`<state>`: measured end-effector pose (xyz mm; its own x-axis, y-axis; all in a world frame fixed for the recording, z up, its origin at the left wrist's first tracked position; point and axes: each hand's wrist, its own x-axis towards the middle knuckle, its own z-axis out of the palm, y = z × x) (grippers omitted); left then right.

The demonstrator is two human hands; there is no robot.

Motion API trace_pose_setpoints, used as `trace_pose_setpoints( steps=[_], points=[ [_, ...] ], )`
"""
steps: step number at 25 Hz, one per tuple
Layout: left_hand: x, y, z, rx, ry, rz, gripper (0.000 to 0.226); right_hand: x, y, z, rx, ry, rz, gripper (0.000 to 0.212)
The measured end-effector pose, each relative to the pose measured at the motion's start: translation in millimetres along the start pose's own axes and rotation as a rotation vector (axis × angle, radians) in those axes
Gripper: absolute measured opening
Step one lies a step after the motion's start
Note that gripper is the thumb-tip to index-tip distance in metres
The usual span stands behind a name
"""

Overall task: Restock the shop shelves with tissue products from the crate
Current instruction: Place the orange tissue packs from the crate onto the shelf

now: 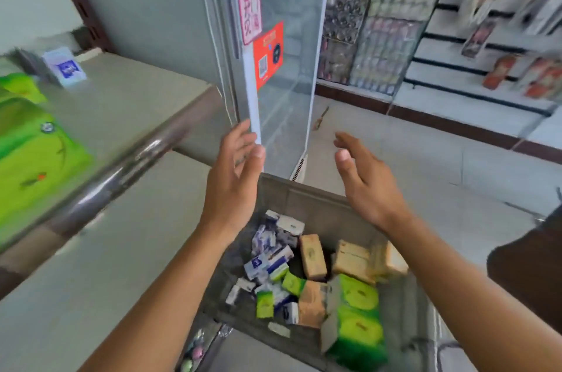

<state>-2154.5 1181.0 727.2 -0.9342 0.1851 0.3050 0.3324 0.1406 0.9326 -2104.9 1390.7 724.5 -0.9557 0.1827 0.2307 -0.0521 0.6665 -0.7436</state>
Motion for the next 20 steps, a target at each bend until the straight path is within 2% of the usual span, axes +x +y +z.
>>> trace_pose_setpoints(
  steps=[3, 6, 9, 12, 15, 18, 20],
  points=[
    [-5, -49, 51, -0.020, -0.147, -0.140, 0.046, -20, 57, 1, -0.007, 0.033, 0.182, 0.062],
    [-18, -101, 98, -0.021, -0.277, -0.278, 0.036, -43, 119, 17, -0.054, 0.036, 0.400, 0.053],
    [-35, -157, 146, 0.021, -0.429, -0.412, 0.033, -70, 185, 41, -0.230, 0.011, 0.603, 0.049],
    [-57, -203, 189, 0.034, -0.573, -0.554, 0.035, -84, 238, 54, -0.603, -0.248, 0.537, 0.065],
    [-79, -222, 213, 0.025, -0.623, -0.606, 0.034, -81, 271, 61, -0.880, -0.498, 0.469, 0.082],
    [-85, -223, 220, 0.041, -0.635, -0.635, 0.034, -75, 284, 71, -1.027, -0.513, 0.441, 0.092],
    [-85, -221, 218, 0.050, -0.627, -0.641, 0.037, -73, 284, 73, -1.081, -0.505, 0.412, 0.088]
  ],
)
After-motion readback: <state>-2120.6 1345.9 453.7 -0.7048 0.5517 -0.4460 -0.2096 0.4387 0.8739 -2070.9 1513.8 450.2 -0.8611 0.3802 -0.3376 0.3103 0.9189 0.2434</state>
